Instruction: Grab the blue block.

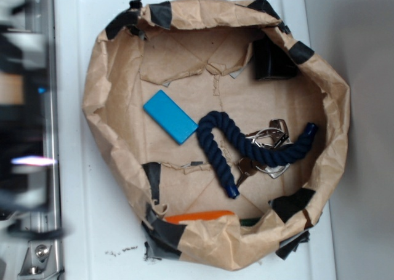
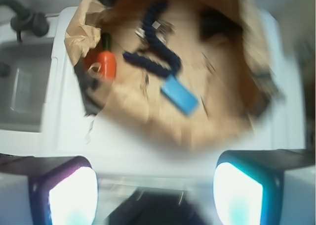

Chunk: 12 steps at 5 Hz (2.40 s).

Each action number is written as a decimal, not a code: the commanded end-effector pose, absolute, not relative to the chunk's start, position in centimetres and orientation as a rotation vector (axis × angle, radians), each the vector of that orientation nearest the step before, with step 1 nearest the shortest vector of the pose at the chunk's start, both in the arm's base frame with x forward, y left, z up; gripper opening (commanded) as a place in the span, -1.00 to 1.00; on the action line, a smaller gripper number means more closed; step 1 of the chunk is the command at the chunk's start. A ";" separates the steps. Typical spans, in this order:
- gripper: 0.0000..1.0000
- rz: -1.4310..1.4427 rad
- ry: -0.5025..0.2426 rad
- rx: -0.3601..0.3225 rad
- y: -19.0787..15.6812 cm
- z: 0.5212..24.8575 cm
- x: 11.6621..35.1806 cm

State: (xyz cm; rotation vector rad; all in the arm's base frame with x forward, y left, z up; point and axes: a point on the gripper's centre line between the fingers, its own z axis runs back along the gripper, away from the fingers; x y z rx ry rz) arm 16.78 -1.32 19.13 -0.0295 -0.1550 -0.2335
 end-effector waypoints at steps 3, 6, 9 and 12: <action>1.00 -0.477 -0.006 0.004 1.1 7.4 23.7; 1.00 -0.609 0.036 0.049 -0.9 -0.3 22.1; -1.00 -0.401 -0.188 -0.078 1.6 7.2 23.5; -1.00 -0.204 -0.152 -0.080 -1.4 15.5 26.7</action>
